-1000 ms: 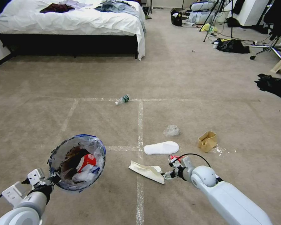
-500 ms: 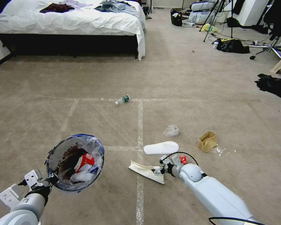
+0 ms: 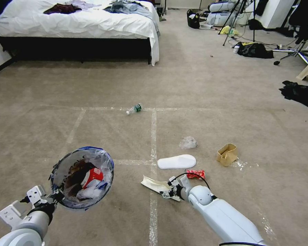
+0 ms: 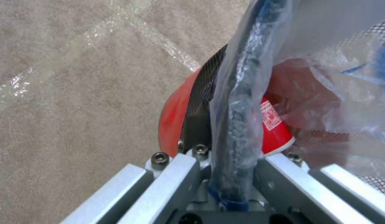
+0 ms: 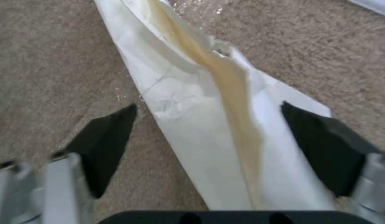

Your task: Pick up the trash bin and place the garbage on the floor into it.

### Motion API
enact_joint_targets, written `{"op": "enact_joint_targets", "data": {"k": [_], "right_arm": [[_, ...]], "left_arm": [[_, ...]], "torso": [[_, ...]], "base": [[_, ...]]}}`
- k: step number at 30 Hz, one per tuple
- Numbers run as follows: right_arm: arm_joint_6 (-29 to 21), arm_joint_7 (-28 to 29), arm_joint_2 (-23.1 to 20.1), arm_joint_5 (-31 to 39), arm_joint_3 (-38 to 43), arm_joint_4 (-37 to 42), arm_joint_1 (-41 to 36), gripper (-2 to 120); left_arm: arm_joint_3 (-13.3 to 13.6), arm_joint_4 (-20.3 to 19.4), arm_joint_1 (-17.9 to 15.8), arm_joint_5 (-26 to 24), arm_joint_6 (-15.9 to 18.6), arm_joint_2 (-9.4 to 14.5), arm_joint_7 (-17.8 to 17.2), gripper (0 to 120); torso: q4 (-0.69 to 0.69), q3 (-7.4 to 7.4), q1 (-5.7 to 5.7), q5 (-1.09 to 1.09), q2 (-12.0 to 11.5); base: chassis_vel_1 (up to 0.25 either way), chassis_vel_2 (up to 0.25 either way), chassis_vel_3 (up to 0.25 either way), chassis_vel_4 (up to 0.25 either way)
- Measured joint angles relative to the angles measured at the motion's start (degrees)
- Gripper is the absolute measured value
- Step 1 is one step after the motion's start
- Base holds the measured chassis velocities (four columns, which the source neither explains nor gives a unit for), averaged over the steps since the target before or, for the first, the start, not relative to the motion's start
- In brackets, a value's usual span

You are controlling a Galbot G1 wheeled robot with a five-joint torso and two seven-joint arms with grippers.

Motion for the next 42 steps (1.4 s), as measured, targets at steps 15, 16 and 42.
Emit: {"op": "enact_joint_targets", "data": {"k": [15, 16, 42], "right_arm": [[1.53, 0.06, 0.22, -0.65, 1.1, -0.61, -1.64, 36], [1.72, 0.1, 0.02, -0.66, 1.23, -0.48, -1.88, 31], [17.87, -0.28, -6.2, 8.91, 9.74, 21.85, -2.15, 0]], "left_arm": [[0.91, 0.33, -0.36, 0.54, -0.45, -0.2, 0.0, 0], [0.98, 0.34, -0.42, 0.59, -0.47, -0.22, 0.0, 0], [1.83, -1.17, 0.32, 1.07, -0.36, -0.5, -0.06, 0]], "torso": [[0.0, 0.0, 0.0, 0.01, 0.0], [0.0, 0.0, 0.0, 0.01, 0.01], [-0.01, 0.0, 0.0, 0.01, 0.0]], "base": [[0.0, 0.0, 0.0, 0.0], [0.0, 0.0, 0.0, 0.0], [0.0, 0.0, 0.0, 0.0]]}}
